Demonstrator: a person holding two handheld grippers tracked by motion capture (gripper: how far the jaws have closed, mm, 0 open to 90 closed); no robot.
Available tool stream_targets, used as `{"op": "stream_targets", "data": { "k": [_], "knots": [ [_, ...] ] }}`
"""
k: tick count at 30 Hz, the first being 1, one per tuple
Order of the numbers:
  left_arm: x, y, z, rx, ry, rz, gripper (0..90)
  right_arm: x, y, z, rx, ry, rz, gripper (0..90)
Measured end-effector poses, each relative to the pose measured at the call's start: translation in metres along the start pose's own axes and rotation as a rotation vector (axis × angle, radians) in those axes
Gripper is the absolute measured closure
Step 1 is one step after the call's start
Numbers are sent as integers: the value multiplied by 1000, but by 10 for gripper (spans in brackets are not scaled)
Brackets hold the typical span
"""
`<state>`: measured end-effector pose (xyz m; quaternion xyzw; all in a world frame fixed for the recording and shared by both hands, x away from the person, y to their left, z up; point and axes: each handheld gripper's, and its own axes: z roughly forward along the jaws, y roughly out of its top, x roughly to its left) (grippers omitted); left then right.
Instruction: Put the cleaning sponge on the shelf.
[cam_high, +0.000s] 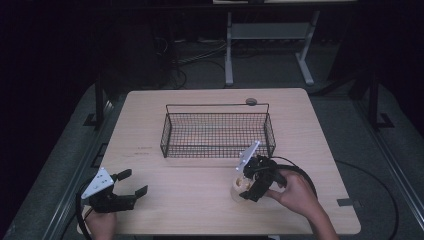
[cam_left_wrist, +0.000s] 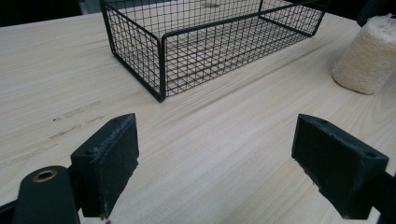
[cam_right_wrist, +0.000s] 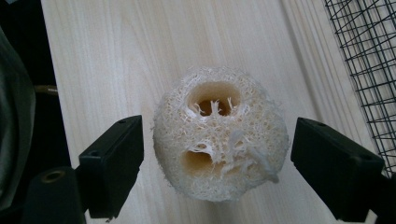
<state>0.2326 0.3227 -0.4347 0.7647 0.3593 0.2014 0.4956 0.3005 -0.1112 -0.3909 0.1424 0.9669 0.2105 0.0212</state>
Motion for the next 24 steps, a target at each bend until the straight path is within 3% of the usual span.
{"op": "stream_targets", "data": {
  "k": [24],
  "knots": [
    [0,0,-1,-3,3,-4,137,0,2,6,23,11,-4,282]
  ]
}}
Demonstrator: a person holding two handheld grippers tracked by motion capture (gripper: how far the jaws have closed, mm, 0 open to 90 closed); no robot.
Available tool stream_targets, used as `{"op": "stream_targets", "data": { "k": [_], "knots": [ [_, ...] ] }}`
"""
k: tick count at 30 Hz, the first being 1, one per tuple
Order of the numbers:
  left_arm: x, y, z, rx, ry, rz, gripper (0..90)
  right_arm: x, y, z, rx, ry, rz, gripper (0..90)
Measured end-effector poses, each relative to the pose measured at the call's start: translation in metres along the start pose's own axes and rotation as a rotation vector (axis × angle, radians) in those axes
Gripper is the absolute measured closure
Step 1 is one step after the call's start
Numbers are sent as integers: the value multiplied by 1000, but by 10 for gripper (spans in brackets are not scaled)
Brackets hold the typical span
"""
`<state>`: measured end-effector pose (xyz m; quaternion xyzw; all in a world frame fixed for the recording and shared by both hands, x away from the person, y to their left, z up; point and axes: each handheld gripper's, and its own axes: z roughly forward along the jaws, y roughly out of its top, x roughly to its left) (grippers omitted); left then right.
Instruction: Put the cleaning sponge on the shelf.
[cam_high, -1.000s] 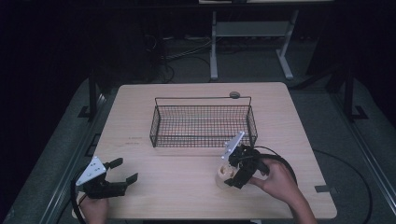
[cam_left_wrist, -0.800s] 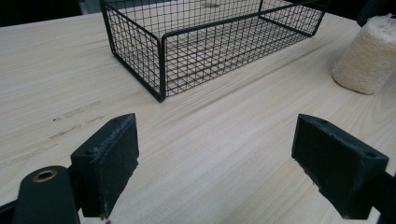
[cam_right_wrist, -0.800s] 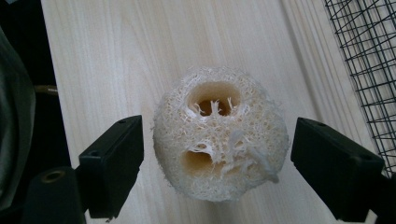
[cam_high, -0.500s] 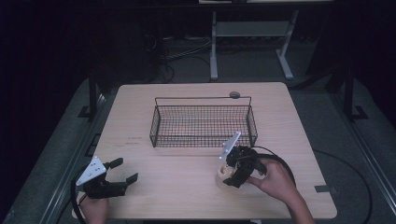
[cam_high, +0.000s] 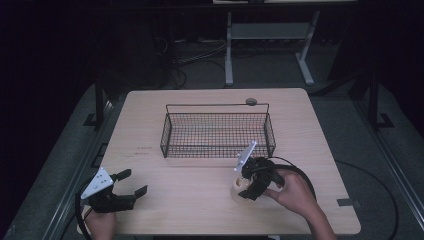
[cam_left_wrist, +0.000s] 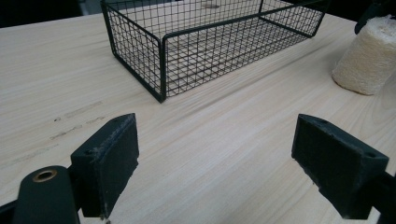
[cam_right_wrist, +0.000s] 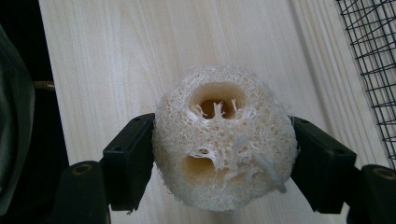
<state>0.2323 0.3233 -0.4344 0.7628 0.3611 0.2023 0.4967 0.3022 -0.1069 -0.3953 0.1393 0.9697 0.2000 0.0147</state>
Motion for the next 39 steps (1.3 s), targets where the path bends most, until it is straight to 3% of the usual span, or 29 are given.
{"op": "stream_targets", "data": {
  "k": [23,39],
  "knots": [
    [0,0,0,-1,-2,-3,137,-3,9,-14,-10,6,-20,286],
    [0,0,0,-1,-1,2,137,-17,20,-31,-2,9,-28,286]
  ]
}}
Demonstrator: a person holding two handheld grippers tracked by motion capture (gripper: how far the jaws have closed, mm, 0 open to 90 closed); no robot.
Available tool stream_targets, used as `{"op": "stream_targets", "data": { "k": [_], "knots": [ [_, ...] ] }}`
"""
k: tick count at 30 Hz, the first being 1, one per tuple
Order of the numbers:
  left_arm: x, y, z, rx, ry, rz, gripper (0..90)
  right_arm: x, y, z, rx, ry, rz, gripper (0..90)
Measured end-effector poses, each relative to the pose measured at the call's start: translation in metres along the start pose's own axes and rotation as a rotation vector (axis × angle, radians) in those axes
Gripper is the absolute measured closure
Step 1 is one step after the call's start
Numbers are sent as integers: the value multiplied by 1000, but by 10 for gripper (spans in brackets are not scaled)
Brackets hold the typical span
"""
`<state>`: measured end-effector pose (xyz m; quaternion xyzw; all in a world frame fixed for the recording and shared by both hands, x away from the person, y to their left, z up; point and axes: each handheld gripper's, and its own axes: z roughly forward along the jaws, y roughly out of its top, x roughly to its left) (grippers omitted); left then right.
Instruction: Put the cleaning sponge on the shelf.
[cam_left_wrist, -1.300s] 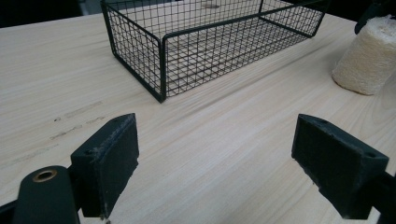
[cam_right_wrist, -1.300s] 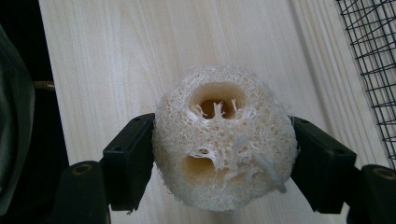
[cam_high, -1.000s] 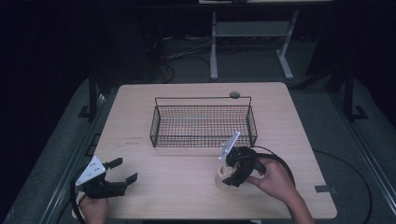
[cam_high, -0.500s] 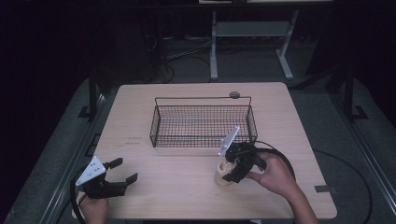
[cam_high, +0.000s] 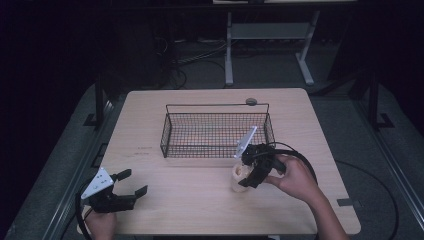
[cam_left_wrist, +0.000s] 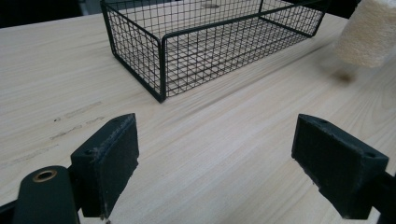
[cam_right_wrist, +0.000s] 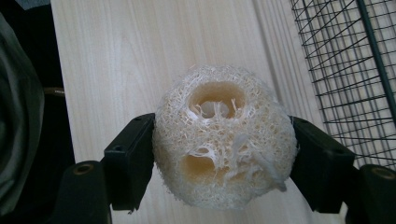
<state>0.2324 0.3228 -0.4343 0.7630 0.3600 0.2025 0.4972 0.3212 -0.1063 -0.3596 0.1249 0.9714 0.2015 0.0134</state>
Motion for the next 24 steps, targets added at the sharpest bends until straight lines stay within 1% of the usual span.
{"op": "stream_targets", "data": {
  "k": [2,5,9,12,15,17,24],
  "knots": [
    [0,0,0,0,-1,0,137,-2,3,-3,0,-5,-6,287],
    [0,0,0,0,0,0,137,-4,4,-5,-7,2,-3,287],
    [0,0,0,1,1,0,137,-6,7,-9,-5,-6,-5,287],
    [0,0,0,1,0,0,137,-9,10,-14,-11,-1,-4,287],
    [0,0,0,0,-1,-1,136,-10,11,-16,-8,-6,-2,287],
    [0,0,0,3,-3,3,137,-12,12,-19,-12,0,-4,287],
    [0,0,1,3,-2,4,137,-16,17,-25,-1,-9,-7,287]
  ]
}}
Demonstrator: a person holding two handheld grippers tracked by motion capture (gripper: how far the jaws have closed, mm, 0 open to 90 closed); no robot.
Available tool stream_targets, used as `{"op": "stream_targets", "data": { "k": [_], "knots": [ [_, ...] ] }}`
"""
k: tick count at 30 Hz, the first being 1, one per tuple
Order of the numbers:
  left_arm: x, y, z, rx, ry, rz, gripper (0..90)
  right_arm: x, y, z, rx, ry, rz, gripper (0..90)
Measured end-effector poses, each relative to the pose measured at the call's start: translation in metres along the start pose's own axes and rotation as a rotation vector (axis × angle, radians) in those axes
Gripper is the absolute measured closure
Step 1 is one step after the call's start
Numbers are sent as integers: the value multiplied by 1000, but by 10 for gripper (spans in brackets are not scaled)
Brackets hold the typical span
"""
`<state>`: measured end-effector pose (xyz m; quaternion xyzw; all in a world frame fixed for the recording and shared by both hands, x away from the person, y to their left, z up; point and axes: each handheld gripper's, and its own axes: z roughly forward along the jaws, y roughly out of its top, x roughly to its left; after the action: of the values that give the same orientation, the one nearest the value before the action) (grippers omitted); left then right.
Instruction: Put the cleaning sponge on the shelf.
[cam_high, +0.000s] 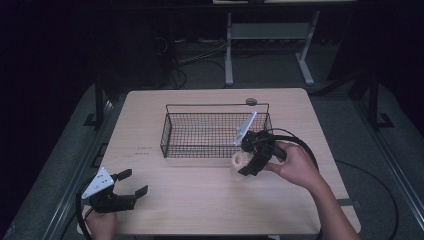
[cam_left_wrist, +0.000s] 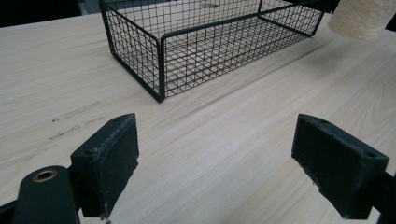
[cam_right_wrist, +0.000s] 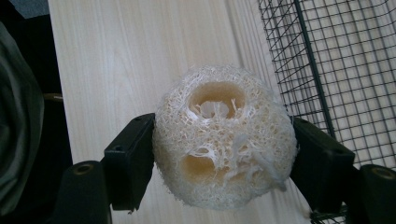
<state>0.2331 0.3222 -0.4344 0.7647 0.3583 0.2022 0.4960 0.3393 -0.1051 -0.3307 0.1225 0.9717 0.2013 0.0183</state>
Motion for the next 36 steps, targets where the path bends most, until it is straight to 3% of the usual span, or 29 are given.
{"op": "stream_targets", "data": {
  "k": [36],
  "knots": [
    [0,0,-1,-4,2,-5,137,-22,14,-19,14,-27,15,287]
  ]
}}
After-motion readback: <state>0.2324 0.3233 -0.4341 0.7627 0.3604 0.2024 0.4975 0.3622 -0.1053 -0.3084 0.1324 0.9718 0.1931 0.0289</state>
